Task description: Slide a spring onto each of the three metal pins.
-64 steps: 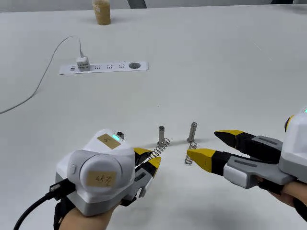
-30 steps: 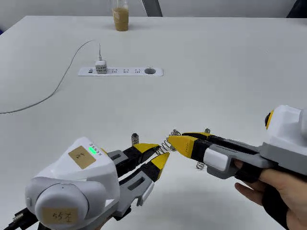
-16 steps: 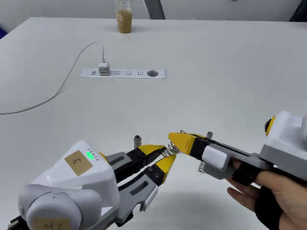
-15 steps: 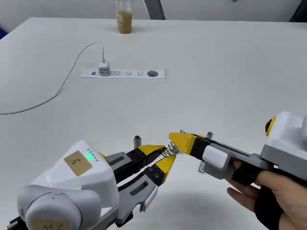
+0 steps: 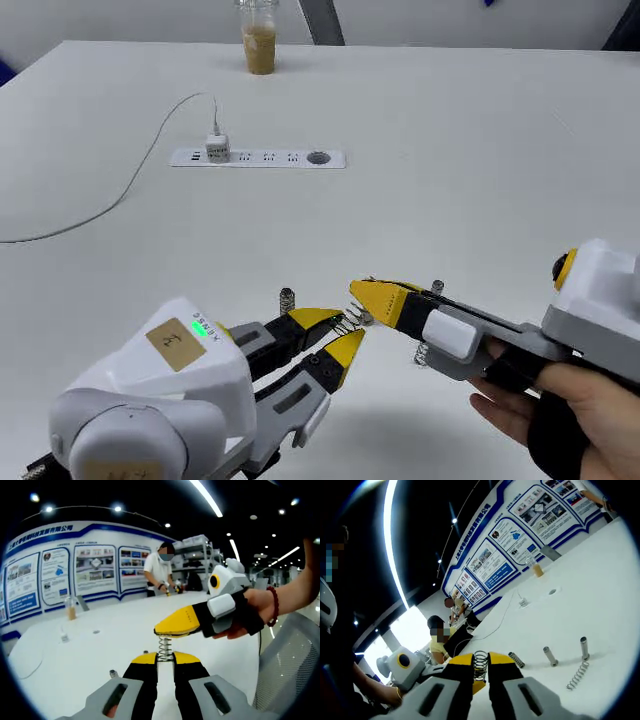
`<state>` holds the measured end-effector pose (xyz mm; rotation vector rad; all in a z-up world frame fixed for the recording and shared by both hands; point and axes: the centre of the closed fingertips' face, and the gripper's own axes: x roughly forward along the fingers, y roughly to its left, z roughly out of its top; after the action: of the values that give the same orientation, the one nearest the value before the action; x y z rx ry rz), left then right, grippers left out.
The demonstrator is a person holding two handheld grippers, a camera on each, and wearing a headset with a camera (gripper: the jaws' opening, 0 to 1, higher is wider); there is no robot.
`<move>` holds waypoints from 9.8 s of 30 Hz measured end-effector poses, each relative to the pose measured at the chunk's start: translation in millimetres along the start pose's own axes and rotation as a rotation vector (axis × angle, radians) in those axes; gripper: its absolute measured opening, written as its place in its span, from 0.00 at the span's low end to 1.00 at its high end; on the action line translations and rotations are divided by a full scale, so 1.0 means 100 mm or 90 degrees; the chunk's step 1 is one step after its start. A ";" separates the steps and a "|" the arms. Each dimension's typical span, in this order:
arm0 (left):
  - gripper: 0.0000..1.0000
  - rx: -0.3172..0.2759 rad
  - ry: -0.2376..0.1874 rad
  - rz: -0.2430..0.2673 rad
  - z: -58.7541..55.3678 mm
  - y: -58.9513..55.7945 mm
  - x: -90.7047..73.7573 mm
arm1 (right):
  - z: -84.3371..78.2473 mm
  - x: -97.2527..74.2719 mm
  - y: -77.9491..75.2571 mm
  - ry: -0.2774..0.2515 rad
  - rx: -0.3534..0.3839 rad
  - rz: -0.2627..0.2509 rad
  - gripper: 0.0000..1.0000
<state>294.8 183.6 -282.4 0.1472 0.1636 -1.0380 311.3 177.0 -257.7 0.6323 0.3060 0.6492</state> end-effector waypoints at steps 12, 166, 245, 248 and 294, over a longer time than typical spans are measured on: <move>0.15 0.014 0.056 0.008 -0.18 0.02 -0.02 | 0.10 0.00 -0.12 -0.006 -0.086 -0.040 0.11; 0.66 -0.040 0.150 0.064 -0.56 0.20 -0.05 | -0.02 -0.23 -0.83 0.156 -0.347 -0.210 0.40; 0.19 -0.048 0.212 -0.046 -0.93 -0.33 1.19 | -0.25 -1.26 -0.94 0.172 -0.317 -0.231 0.58; 0.18 -0.042 0.208 -0.046 -0.92 -0.33 1.21 | -0.25 -1.26 -0.96 0.170 -0.312 -0.237 0.57; 0.10 -0.015 0.109 -0.058 -0.43 -0.24 0.65 | -0.02 -0.81 -0.80 0.092 -0.153 -0.193 0.46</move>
<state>303.4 124.9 -338.4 0.2091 0.3404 -1.1136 286.3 76.2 -304.5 0.3006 0.4419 0.4310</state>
